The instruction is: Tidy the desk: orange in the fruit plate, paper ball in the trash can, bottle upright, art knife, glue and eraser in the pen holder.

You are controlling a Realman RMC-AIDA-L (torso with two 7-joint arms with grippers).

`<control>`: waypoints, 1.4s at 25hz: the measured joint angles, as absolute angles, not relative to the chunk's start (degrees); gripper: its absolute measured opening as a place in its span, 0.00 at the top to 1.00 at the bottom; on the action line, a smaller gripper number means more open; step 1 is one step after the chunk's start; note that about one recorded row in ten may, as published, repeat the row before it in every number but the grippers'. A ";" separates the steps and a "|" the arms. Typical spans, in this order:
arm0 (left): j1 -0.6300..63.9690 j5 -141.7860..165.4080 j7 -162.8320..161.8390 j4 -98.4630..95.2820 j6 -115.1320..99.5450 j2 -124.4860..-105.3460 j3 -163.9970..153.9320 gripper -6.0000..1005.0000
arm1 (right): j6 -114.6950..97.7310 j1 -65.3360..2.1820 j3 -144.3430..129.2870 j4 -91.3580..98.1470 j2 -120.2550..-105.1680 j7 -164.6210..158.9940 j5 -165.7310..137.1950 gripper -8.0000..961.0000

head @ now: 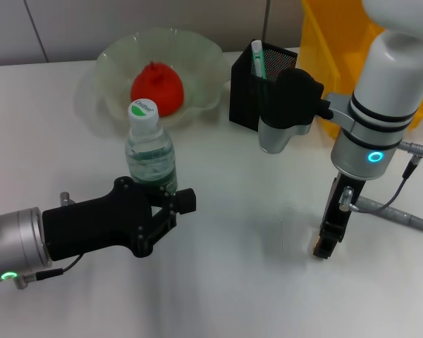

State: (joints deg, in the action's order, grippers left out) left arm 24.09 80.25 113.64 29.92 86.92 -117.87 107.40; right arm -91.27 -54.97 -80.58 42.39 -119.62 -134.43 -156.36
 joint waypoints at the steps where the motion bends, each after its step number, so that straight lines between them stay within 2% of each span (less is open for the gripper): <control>1: 24.09 80.25 113.64 29.96 86.92 -117.86 107.40 0.98 | -91.25 -54.97 -80.73 42.39 -119.62 -134.43 -156.35 0.42; 10: 24.08 80.25 113.64 29.90 86.92 -117.86 107.40 0.98 | -90.79 -54.93 -81.12 42.33 -119.61 -134.49 -156.38 0.43; 16: 24.08 80.24 113.64 29.88 86.92 -117.79 107.40 0.98 | -90.72 -54.79 -81.11 42.71 -119.63 -134.80 -156.37 0.57; 35: 23.90 80.25 113.64 30.23 86.93 -117.66 107.49 0.98 | -91.84 -51.33 -81.00 51.94 -119.49 -138.75 -156.39 0.57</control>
State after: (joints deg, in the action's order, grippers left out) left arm 23.90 80.25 113.64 30.23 86.93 -117.66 107.49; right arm -91.84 -51.33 -81.00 51.94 -119.49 -138.75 -156.39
